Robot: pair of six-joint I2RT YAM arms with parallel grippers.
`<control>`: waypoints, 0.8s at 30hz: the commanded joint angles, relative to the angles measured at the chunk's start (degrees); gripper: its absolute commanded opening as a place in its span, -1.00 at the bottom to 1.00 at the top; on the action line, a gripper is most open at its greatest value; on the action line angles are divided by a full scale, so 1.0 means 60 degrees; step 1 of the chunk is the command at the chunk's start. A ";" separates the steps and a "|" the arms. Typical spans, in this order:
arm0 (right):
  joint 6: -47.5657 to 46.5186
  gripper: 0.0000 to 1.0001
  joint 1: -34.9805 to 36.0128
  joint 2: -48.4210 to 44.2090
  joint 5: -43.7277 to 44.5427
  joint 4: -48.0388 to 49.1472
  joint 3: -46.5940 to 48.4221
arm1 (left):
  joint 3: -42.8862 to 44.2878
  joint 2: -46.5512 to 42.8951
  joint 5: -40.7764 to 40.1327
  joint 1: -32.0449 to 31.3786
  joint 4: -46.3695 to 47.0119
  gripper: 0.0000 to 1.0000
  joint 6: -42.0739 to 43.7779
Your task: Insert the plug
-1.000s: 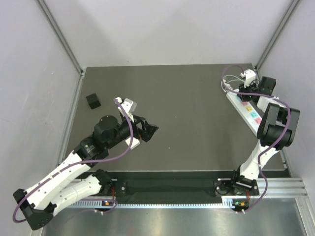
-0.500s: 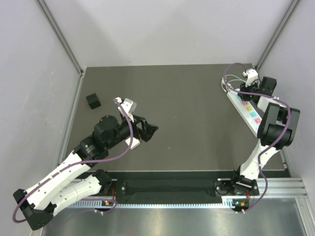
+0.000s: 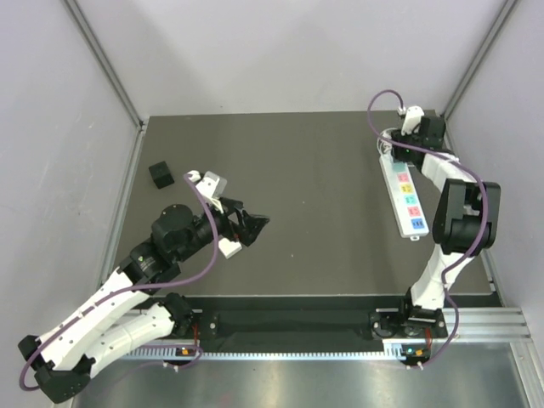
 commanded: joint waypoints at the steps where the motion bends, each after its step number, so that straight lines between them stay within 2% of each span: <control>1: 0.1234 -0.11 0.0602 0.0031 0.0273 -0.0040 0.0786 | 0.0064 -0.0274 -0.0298 -0.0016 0.0524 0.97 0.0080; 3: 0.1789 -0.11 0.1101 0.0133 0.0564 0.0384 0.0859 | 0.0064 -0.0274 -0.0240 -0.0001 0.0509 0.97 0.0080; 5: 0.2084 -0.11 0.2092 0.0308 0.1018 0.0518 0.0946 | 0.0079 -0.0260 -0.0138 -0.0016 0.0494 0.97 0.0051; 8: 0.2349 0.06 0.3104 0.0455 0.2247 0.1089 0.0932 | 0.0079 -0.0274 -0.0093 -0.0001 0.0480 0.97 0.0051; 11: 0.2364 0.16 0.3635 0.0747 0.3625 0.0608 0.1777 | 0.0094 -0.0318 -0.0210 -0.0001 0.0407 0.97 0.0065; 15: 0.2336 0.20 0.3636 0.0983 0.4767 -0.1135 0.3026 | 0.0064 -0.0333 -0.0240 -0.0016 0.0421 0.97 0.0051; 21: 0.1968 0.22 0.3110 0.0471 0.4859 -0.1823 0.2852 | 0.0079 -0.0333 -0.0152 -0.0001 0.0494 0.97 0.0051; 24: 0.1925 0.24 0.2641 0.0061 0.4335 -0.2204 0.2501 | 0.0064 -0.0318 -0.0137 -0.0001 0.0494 0.97 0.0036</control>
